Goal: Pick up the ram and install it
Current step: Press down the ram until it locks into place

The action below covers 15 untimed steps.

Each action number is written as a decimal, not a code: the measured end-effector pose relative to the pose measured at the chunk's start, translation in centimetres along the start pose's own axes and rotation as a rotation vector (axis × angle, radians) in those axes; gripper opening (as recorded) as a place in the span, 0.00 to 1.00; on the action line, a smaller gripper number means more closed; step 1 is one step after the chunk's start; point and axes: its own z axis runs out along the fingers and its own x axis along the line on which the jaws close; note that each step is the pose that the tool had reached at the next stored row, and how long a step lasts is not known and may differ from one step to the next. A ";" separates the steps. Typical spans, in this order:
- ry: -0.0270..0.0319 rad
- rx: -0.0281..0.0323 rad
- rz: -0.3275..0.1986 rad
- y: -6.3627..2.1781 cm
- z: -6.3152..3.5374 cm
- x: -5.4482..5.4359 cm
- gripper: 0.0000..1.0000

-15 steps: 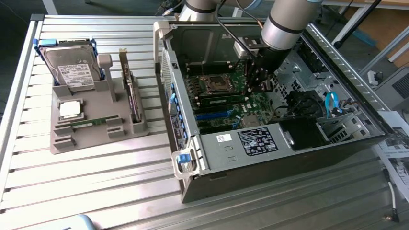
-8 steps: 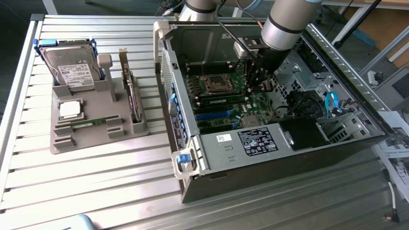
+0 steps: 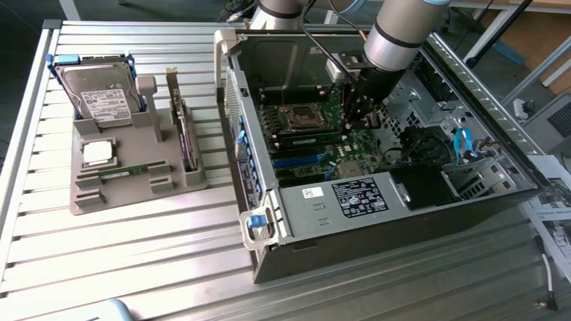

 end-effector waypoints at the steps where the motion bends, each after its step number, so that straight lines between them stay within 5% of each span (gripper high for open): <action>1: -0.0001 0.0000 0.000 0.00 0.04 0.0 0.11; 15: 0.0003 -0.0001 0.000 0.00 0.18 0.0 0.11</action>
